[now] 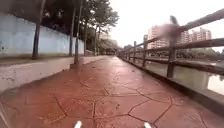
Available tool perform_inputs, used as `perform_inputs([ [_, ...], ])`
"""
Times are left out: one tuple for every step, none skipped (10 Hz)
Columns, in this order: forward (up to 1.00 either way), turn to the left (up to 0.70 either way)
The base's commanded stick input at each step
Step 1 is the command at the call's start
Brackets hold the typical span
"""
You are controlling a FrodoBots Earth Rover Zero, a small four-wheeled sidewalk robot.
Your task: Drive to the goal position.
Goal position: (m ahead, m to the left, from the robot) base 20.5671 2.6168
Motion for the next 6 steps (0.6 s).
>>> perform_inputs([
  [0.0, 0.0],
  [0.0, 0.0],
  [0.19, 0.0],
  [0.5, 0.0],
  [0.5, 0.0],
  [0.5, 0.0],
])
